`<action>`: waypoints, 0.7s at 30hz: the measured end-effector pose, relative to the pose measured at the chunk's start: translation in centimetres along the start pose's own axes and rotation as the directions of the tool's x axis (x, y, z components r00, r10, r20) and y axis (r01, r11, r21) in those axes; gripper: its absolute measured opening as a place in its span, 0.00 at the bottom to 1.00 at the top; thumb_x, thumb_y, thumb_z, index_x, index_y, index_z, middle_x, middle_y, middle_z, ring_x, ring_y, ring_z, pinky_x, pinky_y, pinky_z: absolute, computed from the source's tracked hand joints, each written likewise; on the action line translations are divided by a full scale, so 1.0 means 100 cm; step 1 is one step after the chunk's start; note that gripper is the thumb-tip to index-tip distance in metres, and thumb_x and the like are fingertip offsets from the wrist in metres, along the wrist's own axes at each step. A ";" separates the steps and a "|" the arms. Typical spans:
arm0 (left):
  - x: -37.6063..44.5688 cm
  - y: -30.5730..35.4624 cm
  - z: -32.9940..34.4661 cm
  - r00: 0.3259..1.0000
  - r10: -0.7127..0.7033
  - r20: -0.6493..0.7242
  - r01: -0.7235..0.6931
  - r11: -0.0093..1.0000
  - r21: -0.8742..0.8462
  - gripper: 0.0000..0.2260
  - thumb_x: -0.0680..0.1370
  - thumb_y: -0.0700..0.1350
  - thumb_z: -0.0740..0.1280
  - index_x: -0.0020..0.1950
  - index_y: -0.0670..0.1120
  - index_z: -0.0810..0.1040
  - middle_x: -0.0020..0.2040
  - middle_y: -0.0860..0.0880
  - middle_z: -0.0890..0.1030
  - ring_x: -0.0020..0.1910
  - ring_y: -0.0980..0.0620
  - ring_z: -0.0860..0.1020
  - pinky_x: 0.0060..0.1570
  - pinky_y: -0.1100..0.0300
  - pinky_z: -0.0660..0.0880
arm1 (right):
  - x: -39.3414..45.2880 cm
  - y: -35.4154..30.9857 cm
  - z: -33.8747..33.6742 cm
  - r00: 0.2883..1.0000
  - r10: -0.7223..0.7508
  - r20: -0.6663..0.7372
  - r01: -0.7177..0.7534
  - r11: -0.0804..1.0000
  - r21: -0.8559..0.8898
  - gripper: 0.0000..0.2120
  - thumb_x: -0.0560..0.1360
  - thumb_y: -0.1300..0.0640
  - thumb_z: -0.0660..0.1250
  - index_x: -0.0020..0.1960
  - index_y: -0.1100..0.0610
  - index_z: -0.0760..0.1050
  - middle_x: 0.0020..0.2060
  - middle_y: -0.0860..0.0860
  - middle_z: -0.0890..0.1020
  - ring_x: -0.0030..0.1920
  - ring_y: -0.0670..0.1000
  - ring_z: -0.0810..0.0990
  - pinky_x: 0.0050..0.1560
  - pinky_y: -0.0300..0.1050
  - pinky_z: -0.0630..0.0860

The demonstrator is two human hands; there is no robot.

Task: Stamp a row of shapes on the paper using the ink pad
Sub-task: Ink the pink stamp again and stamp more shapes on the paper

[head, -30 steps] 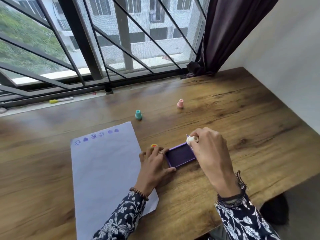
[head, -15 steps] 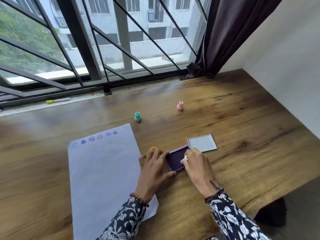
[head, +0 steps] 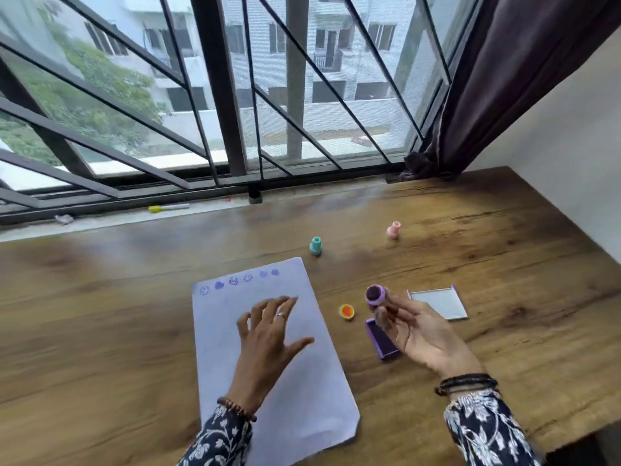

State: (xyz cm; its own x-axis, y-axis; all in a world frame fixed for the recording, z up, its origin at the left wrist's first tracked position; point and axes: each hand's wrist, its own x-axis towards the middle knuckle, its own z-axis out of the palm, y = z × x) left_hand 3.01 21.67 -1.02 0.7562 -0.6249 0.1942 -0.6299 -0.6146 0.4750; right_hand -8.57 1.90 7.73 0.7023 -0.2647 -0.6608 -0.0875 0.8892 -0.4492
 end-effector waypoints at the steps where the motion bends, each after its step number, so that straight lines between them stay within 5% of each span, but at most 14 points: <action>1: 0.000 -0.009 -0.005 0.999 -0.031 -0.008 0.031 0.999 0.010 0.31 0.68 0.59 0.70 0.68 0.51 0.68 0.67 0.52 0.72 0.67 0.53 0.59 0.63 0.50 0.56 | 0.001 0.001 0.004 1.000 0.001 0.023 -0.001 1.000 -0.016 0.06 0.59 0.64 0.70 0.35 0.66 0.80 0.30 0.58 0.83 0.25 0.49 0.81 0.27 0.36 0.80; 7: 0.006 -0.077 -0.040 0.959 -0.207 0.195 0.211 0.978 0.003 0.50 0.60 0.73 0.62 0.75 0.51 0.51 0.77 0.51 0.53 0.76 0.52 0.48 0.73 0.49 0.48 | 0.046 0.037 0.050 0.991 -0.134 0.012 0.130 0.928 -0.349 0.06 0.71 0.66 0.66 0.38 0.63 0.81 0.32 0.53 0.85 0.32 0.46 0.83 0.34 0.33 0.80; 10: 0.006 -0.092 -0.042 0.926 -0.270 0.264 0.271 0.962 0.033 0.55 0.54 0.76 0.54 0.75 0.51 0.46 0.77 0.52 0.48 0.76 0.54 0.46 0.72 0.48 0.44 | 0.078 0.056 0.074 0.904 -0.428 0.003 0.291 0.608 -0.739 0.04 0.71 0.65 0.67 0.41 0.65 0.81 0.34 0.54 0.82 0.36 0.48 0.79 0.36 0.32 0.77; 14: 0.003 -0.101 -0.035 0.932 -0.270 0.244 0.268 0.963 0.039 0.51 0.61 0.72 0.65 0.75 0.51 0.47 0.77 0.53 0.48 0.75 0.54 0.46 0.72 0.48 0.41 | 0.111 0.065 0.093 0.732 -0.668 0.134 0.182 0.003 -0.983 0.05 0.69 0.62 0.66 0.41 0.63 0.79 0.41 0.58 0.82 0.43 0.56 0.79 0.40 0.45 0.71; 21: 0.001 -0.108 -0.027 0.951 -0.243 0.193 0.241 0.970 0.034 0.51 0.60 0.75 0.60 0.74 0.52 0.46 0.77 0.55 0.48 0.75 0.54 0.46 0.69 0.51 0.39 | 0.137 0.085 0.103 0.706 -0.651 0.279 0.015 -0.380 -0.925 0.10 0.76 0.61 0.58 0.50 0.61 0.77 0.52 0.59 0.78 0.50 0.60 0.79 0.47 0.53 0.74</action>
State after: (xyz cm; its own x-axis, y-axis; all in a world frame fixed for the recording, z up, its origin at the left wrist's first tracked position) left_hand 10.32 29.55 -3.86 0.8377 -0.5376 -0.0963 -0.4347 -0.7630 0.4785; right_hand 7.64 9.68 1.05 0.7499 -0.6615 -0.0066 -0.6097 -0.6871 -0.3952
